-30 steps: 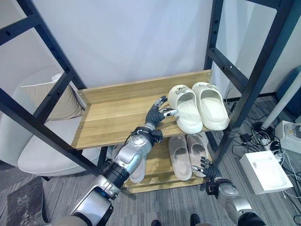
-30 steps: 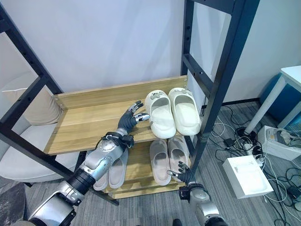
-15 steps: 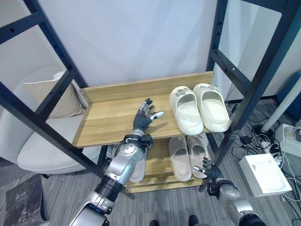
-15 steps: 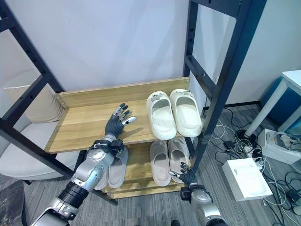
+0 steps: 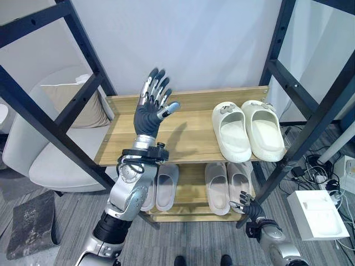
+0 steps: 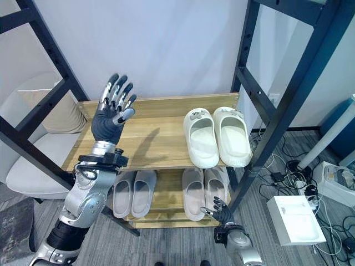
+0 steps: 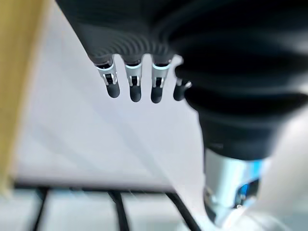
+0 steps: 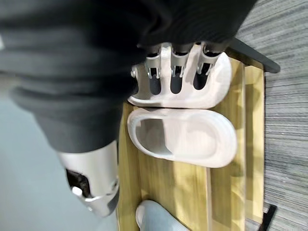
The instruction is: Arrange the slippers neatly on the shoe rack.
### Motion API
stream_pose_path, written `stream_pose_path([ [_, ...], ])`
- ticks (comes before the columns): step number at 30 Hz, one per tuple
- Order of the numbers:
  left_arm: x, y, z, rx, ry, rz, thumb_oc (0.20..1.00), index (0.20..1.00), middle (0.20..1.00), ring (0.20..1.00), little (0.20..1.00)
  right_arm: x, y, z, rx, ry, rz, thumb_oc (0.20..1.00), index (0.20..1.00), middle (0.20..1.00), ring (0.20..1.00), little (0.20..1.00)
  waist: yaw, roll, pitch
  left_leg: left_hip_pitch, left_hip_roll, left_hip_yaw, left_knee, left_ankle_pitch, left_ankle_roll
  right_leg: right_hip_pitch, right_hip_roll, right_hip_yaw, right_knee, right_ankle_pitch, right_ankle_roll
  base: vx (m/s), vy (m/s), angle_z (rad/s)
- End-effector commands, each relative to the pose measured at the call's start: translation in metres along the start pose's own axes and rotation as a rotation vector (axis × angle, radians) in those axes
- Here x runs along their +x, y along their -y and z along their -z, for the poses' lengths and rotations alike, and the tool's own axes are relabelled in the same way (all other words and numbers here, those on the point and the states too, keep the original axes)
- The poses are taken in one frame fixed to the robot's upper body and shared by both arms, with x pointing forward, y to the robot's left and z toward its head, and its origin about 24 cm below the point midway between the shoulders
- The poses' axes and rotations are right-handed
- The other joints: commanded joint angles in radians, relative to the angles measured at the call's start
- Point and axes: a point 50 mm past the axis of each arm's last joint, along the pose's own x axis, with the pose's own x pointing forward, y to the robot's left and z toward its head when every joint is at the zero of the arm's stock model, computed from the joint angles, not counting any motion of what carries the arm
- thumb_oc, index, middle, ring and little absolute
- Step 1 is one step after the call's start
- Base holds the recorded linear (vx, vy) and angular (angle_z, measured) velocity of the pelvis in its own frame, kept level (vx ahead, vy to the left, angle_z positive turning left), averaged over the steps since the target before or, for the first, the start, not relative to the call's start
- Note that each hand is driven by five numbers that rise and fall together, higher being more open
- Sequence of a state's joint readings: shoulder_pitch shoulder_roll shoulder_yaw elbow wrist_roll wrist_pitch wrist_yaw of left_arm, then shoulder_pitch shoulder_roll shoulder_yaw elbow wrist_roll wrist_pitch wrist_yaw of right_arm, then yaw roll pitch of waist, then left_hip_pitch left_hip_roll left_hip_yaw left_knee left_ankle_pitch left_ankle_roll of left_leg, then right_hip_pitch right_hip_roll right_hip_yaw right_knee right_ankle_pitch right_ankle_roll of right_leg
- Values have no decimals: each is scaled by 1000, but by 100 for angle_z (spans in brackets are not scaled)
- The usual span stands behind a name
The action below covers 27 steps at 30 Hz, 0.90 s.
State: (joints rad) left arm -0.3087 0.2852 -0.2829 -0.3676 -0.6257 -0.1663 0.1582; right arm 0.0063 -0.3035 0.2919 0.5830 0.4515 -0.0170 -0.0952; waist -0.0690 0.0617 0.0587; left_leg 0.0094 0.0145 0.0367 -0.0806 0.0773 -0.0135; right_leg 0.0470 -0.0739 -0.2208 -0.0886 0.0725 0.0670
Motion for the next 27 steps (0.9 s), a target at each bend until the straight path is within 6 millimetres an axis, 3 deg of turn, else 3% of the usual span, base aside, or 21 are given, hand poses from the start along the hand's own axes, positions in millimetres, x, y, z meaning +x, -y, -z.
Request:
stream_pose_path([
  [1,-4,35,-8,-103,-1,306,1000,1000,1000,1000,1000,8,-13,-20,48,108,-40,1000,1000,1000,1000,1000,28,-62,-3,58,-19,-28,-7,-90,-24,51,1,-45,1,-99,46,0,0,0],
  [4,-14,47,-6,-166,-48,404,1000,1000,1000,1000,1000,10,-17,-20,47,105,-53,1000,1000,1000,1000,1000,32,-63,-1,59,-19,-31,-7,-91,-23,53,1,-47,1,-99,45,0,0,0],
  [6,-28,57,16,-231,-188,481,1000,1000,1000,1000,1000,11,-20,-19,39,102,-67,1000,1000,1000,1000,1000,34,-62,2,58,-19,-35,-7,-91,-22,52,1,-48,1,-102,45,0,0,0],
  [10,-43,68,36,-60,-358,780,1000,1000,1000,1000,1000,11,-20,-19,5,103,-104,1000,1000,1000,1000,1000,21,-53,1,62,-18,-28,-6,-95,-22,53,4,-41,1,-104,47,-1,9,2],
  [17,-106,39,104,54,-743,738,1000,1000,1000,1000,1000,8,-32,-13,-19,94,-162,1000,1000,1000,1000,1000,11,-47,11,64,-18,-23,-4,-96,-18,51,5,-35,3,-102,47,-6,8,-3],
  [19,-112,31,110,131,-769,728,1000,1000,1000,1000,1000,7,-33,-14,-19,100,-163,1000,1000,1000,1000,1000,9,-47,12,64,-18,-23,-3,-96,-18,50,6,-33,3,-102,47,0,0,0],
  [20,-132,21,125,177,-868,697,1000,1000,1000,1000,1000,5,-33,-14,-14,105,-172,1000,1000,1000,1000,1000,4,-47,15,64,-17,-21,-3,-96,-17,49,6,-31,4,-102,47,-39,14,1],
  [22,-146,6,134,247,-936,637,1000,1000,1000,1000,1000,2,-32,-14,-19,112,-177,1000,1000,1000,1000,1000,0,-47,16,65,-17,-19,-3,-96,-16,48,6,-25,4,-102,47,0,0,0],
  [27,-217,-39,162,316,-1222,266,1000,1000,1000,1000,1000,-8,-31,-6,6,105,-176,1000,1000,1000,1000,1000,0,-53,18,64,-14,-14,-2,-93,-15,46,6,-21,4,-98,46,-4,0,-3],
])
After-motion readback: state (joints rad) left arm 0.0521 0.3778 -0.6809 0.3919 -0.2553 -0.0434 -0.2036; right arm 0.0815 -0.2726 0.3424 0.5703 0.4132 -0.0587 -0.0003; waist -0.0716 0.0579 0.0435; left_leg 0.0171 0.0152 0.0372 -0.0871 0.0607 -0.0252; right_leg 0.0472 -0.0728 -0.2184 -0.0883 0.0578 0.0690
